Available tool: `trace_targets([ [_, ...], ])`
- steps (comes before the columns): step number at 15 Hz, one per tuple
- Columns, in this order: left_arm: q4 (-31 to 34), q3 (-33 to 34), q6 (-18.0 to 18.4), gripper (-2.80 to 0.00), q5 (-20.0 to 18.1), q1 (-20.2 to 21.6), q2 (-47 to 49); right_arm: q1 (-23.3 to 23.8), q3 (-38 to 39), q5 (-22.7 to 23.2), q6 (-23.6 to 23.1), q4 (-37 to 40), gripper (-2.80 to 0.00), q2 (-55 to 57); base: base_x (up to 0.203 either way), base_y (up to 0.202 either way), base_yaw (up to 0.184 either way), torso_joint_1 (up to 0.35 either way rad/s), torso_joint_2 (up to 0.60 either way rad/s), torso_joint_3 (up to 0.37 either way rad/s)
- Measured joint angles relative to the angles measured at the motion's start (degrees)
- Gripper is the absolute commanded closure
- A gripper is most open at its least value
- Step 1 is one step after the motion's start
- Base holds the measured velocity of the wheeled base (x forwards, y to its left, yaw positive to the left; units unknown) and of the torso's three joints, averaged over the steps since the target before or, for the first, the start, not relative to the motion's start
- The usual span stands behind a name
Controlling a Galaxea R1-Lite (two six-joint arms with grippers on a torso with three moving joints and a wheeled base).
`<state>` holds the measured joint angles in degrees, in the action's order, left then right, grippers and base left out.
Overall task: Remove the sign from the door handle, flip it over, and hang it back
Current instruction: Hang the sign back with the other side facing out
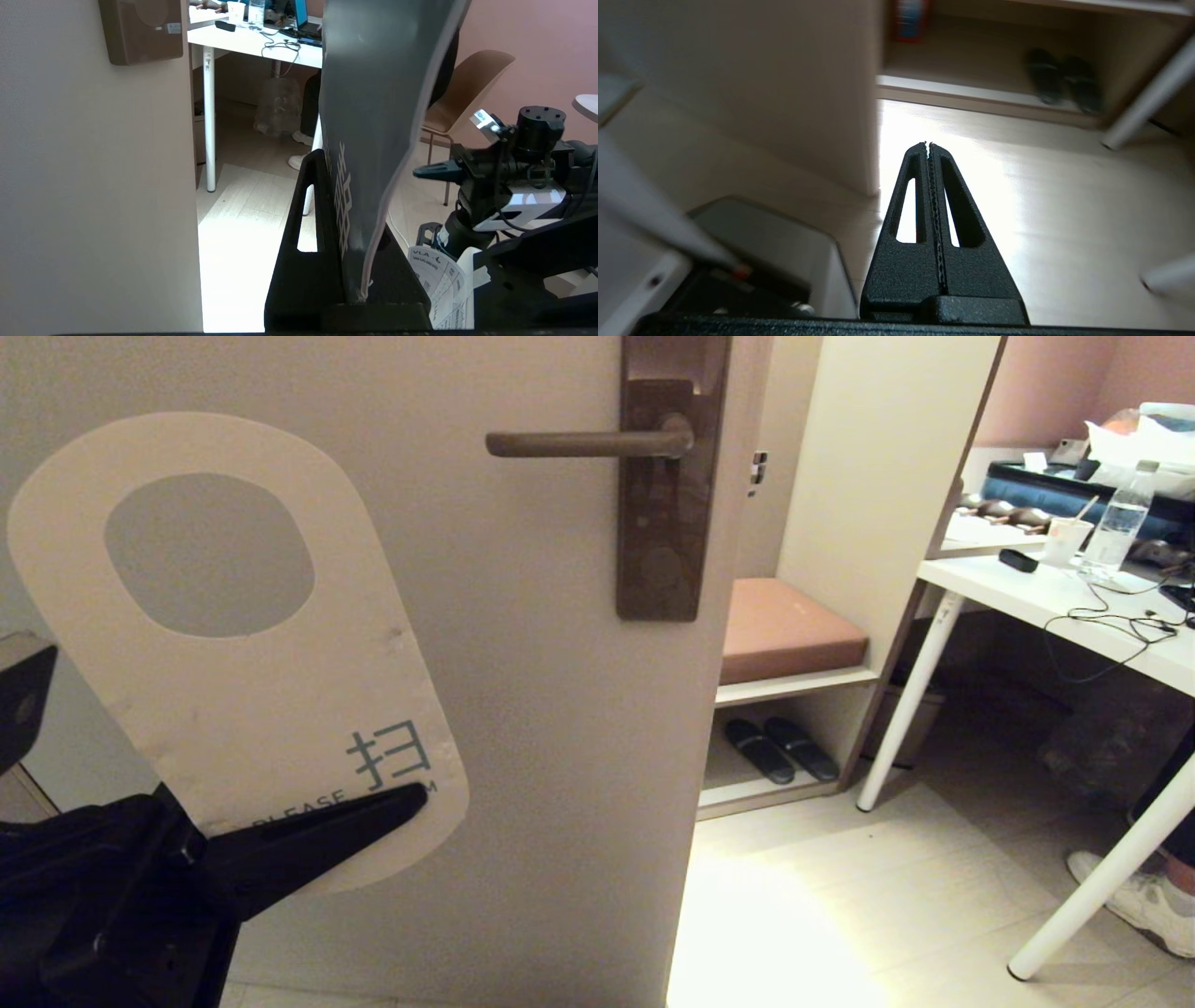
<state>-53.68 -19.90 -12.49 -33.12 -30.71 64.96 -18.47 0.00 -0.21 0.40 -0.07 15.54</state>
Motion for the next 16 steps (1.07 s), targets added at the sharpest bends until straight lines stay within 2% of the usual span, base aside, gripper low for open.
trace_targets([
  [3, 0.1, 0.0, -0.1, 0.00, 0.0, 0.0, 0.0, 7.6, 0.0, 0.0, 0.0, 0.0, 0.00, 0.0, 0.000, 0.000, 0.000, 0.000, 0.00, 0.000],
  [8, 0.1, 0.0, -0.1, 0.00, 0.1, 0.0, 0.1, 16.1, 0.0, 0.0, 0.1, 0.0, 0.00, -2.4, 0.000, 0.000, 0.000, 0.000, 0.00, 0.000],
  [12, 0.1, -0.1, 0.0, 0.00, 2.4, 1.0, 0.1, 18.1, 0.0, 0.0, 0.1, 0.0, 0.00, -9.9, 0.000, 0.000, 0.000, 0.000, 0.00, 0.000],
  [16, 0.3, -2.5, 0.4, 0.00, 7.9, 1.2, 1.2, 18.2, 0.0, 0.0, 0.1, 0.0, 0.00, -14.3, 0.000, 0.000, 0.000, 0.000, 0.00, 0.000],
])
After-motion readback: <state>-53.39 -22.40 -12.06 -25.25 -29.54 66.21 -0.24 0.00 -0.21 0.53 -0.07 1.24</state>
